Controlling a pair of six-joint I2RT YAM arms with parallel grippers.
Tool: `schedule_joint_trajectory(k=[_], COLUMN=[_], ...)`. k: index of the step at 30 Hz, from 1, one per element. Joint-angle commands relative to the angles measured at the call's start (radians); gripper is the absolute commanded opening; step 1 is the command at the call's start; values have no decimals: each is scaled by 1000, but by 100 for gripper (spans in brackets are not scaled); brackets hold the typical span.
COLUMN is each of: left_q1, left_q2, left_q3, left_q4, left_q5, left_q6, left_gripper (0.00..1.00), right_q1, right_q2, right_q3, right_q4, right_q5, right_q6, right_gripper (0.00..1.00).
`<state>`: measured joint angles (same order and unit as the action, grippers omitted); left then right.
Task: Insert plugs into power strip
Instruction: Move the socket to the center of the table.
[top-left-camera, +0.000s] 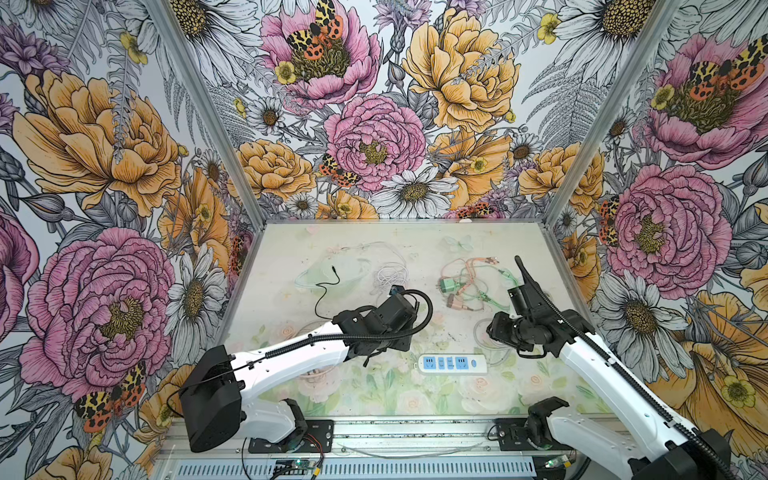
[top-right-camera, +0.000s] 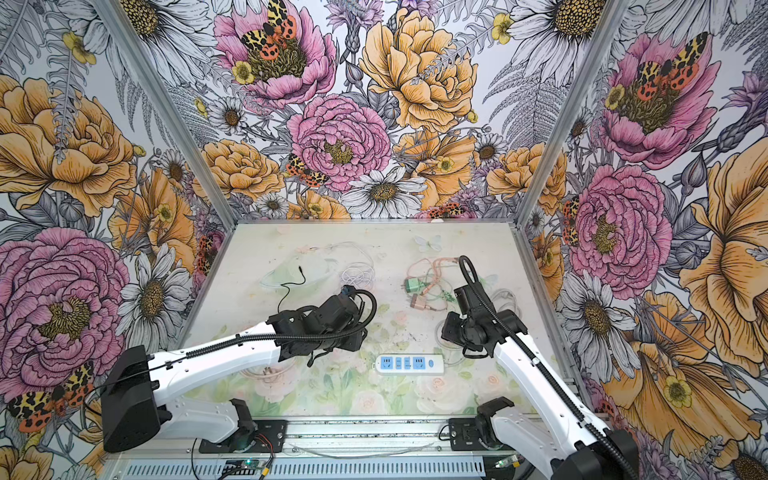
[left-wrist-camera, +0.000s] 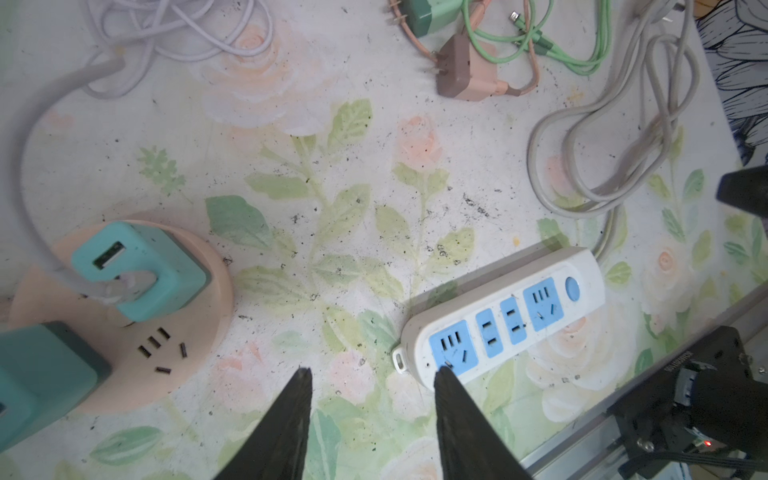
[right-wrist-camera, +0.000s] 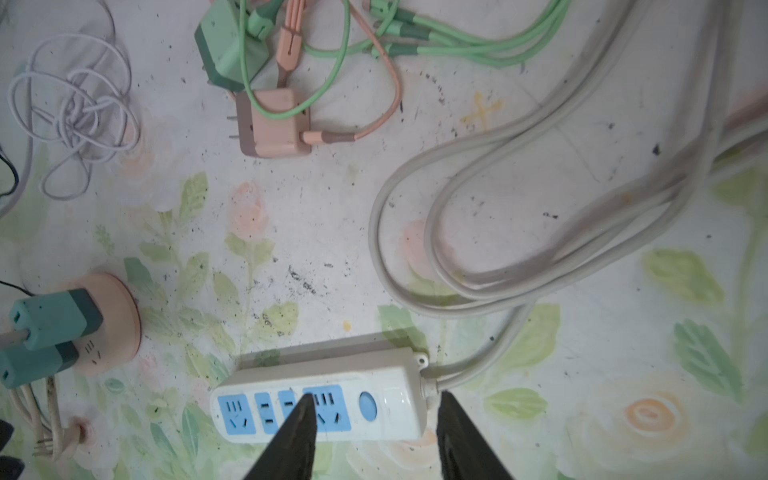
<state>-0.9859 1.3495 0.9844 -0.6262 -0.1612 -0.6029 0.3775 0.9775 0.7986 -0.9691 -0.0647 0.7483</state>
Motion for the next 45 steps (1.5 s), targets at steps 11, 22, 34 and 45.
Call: schedule_joint_trajectory(k=[11,22,34,45], left_q1=[3,-7,5,7], left_q2=[1,-3,25,45], left_q3=[46,53,43,44], left_q4=[-10,-27,-27,-26], left_q5=[21,40,57,66], left_q6=[49,79,60,43], left_gripper=[50,50,50,50], right_q1=[298,488,567,539], right_q2=[-93,-212,-187,-12], right_q3=[-27,-94,-214,-288], right_q4=[-122,-226,-174,142], right_q5=[87,153,162,105], right_q6=[219,388,408,353], right_gripper=[37,19,1,0])
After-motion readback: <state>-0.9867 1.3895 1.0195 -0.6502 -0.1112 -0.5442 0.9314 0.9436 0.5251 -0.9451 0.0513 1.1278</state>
